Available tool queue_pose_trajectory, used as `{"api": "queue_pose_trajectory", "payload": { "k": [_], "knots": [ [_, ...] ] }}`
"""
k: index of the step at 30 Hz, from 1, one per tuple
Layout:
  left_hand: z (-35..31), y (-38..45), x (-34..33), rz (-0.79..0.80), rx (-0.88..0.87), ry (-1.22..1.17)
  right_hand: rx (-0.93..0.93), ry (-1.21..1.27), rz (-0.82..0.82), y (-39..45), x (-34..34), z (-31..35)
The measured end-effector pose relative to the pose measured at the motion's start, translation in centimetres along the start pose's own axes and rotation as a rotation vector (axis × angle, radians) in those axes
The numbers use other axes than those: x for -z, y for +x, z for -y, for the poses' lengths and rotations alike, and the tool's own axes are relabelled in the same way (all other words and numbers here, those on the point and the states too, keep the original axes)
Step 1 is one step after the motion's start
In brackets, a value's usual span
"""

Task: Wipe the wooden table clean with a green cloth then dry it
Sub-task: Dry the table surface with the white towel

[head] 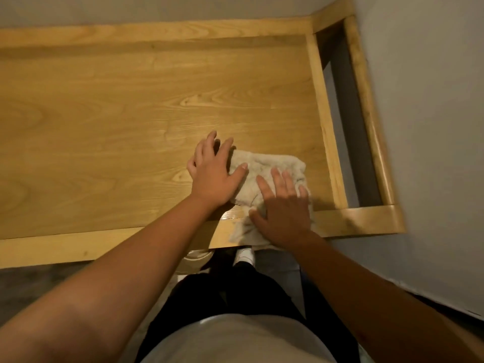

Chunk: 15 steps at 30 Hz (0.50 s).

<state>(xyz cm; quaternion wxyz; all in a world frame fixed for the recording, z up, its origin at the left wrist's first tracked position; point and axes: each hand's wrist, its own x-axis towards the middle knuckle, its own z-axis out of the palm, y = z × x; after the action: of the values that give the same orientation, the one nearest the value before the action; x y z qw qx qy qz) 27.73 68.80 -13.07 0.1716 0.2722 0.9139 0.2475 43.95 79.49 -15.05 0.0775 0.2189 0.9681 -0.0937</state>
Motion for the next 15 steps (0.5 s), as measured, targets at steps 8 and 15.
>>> {"api": "queue_pose_trajectory", "payload": {
  "k": [8, 15],
  "knots": [
    [-2.9, 4.5, 1.7, 0.39, -0.143, 0.553, -0.103, 0.238, 0.013, 6.4, 6.4, -4.5],
    [-2.8, 3.5, 4.4, 0.438, -0.1, 0.082, -0.039, 0.395, 0.307, 7.9, 8.3, -6.4]
  ]
}}
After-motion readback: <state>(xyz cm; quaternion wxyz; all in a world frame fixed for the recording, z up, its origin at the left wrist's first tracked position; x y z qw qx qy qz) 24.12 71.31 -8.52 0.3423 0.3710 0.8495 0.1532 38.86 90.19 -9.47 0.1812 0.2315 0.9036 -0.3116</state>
